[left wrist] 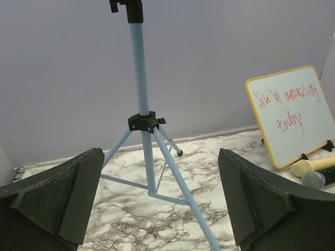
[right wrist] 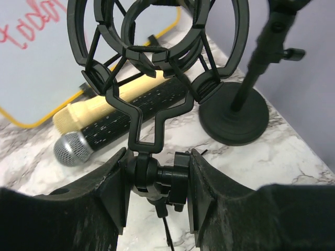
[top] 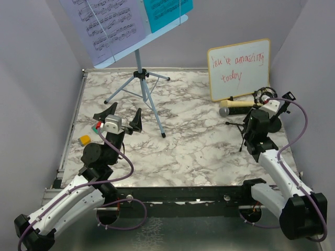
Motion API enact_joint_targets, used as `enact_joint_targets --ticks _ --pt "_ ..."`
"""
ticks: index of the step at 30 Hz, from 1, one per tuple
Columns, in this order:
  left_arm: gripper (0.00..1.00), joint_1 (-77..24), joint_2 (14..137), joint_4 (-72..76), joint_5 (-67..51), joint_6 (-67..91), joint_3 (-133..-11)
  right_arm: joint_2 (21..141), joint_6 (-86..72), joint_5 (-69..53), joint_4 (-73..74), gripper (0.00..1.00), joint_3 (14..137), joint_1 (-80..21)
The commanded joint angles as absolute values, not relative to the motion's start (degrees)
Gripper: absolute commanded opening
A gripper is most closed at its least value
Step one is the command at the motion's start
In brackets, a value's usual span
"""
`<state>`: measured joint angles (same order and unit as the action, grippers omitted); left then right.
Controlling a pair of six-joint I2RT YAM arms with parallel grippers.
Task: Pack up the instrument practice props
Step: Move the microphone stand to the center of the board, then move the music stand to the center of the board.
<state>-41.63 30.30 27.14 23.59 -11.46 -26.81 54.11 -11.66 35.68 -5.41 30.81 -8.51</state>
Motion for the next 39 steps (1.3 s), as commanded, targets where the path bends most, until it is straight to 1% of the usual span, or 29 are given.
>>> enact_joint_targets --ticks 1,2,6,8,14,16,18,21,24,28,34,39 --pt "0.99 -41.39 29.89 27.86 22.59 -11.34 -26.34 56.10 -9.59 39.90 -2.51 0.08 28.78 -4.42" --pt "0.99 -41.40 29.88 27.86 22.59 -11.34 -26.30 56.35 -9.81 39.79 -2.87 0.10 28.75 -3.79" --pt "0.99 -41.31 30.01 27.94 22.76 -11.34 -26.22 57.61 -10.73 38.32 -3.44 0.25 28.74 -2.21" --pt "0.99 -41.32 30.06 28.08 22.99 -11.38 -26.12 57.71 -10.90 37.18 -2.97 0.36 28.81 -2.20" --pt "0.99 -41.38 30.74 28.46 24.00 -11.68 -25.86 52.70 -11.10 30.75 -0.13 0.77 29.86 -2.20" --pt "0.99 -41.27 31.62 28.56 24.41 -11.58 -25.92 50.05 -11.41 28.64 2.69 0.86 30.54 -2.20" --pt "0.99 -41.06 32.59 28.56 24.50 -11.20 -25.99 47.19 -11.34 26.82 4.53 0.90 31.34 -2.20" --pt "0.99 -40.66 34.32 28.49 24.76 -10.35 -26.25 41.47 -10.63 24.09 7.25 0.96 32.73 -2.20" --pt "0.99 -39.70 36.38 28.27 25.40 -9.27 -26.80 35.98 -9.27 20.86 9.46 1.00 34.19 -2.20" --pt "0.99 -36.74 42.82 27.45 25.43 -3.16 -29.49 29.39 -7.09 16.80 11.85 1.00 35.97 -2.20" --pt "0.99 -33.39 56.52 23.77 25.20 8.28 -39.80 20.55 -3.82 12.24 15.68 1.00 37.24 -2.20" --pt "0.98 -33.27 68.79 22.63 31.88 12.17 -48.80 11.66 -2.98 12.09 14.16 1.00 32.32 -2.24"
